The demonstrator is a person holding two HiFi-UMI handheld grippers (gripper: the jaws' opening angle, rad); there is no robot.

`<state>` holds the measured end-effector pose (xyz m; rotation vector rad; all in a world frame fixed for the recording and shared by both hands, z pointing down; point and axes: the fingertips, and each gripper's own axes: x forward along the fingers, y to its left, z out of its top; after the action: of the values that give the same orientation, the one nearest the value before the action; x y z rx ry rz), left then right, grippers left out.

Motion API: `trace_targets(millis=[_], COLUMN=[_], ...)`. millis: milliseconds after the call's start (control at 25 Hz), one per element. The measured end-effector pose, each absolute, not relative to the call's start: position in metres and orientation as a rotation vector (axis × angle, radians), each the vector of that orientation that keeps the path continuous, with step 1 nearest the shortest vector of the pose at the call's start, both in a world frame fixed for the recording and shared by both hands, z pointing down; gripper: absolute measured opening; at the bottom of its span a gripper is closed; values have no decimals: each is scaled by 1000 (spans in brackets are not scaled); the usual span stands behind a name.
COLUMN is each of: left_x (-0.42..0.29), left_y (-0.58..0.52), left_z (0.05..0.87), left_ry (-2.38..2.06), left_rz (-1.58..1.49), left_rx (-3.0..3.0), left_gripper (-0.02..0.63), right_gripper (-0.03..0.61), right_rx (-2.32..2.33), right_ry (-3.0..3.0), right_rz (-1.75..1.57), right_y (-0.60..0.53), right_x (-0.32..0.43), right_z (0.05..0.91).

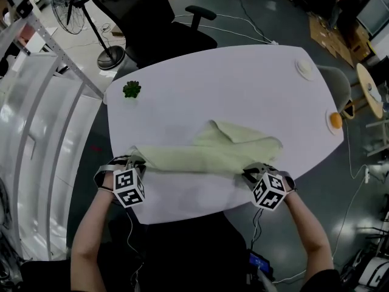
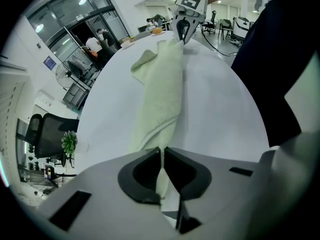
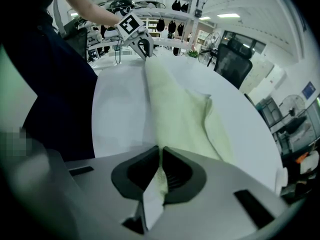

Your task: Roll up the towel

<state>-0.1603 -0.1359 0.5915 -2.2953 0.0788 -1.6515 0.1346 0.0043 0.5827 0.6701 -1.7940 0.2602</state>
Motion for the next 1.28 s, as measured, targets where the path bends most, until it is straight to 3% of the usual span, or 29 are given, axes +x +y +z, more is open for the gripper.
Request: trace_targets(millis=[720, 760, 840, 920, 1080, 1280], left_x=[-237, -237, -239, -238, -206, -109], left_y=[-77, -74, -68, -67, -78, -91], left_z=[612, 615, 613, 601, 555, 517], left_ry=[0, -26, -89, -130, -135, -206], left_rz=[-1766, -1785, -1826, -1837, -1715, -1451], left_rx=[-2337, -2346, -2364, -2374, -2441, -2465], left_gripper=[49, 90, 235, 275, 270, 243], right_gripper=[38, 43, 82, 167, 181, 181], right_rx=[517, 524, 550, 599, 754, 961], right_ry=[-1875, -1877, -1891, -1914, -1929, -1819], right_rz=[319, 319, 325, 344, 356, 404], right_y=[69, 68, 64, 60, 48, 35], right_x=[47, 47, 49, 56, 91, 168], right_z=[607, 608, 603, 590, 555, 545])
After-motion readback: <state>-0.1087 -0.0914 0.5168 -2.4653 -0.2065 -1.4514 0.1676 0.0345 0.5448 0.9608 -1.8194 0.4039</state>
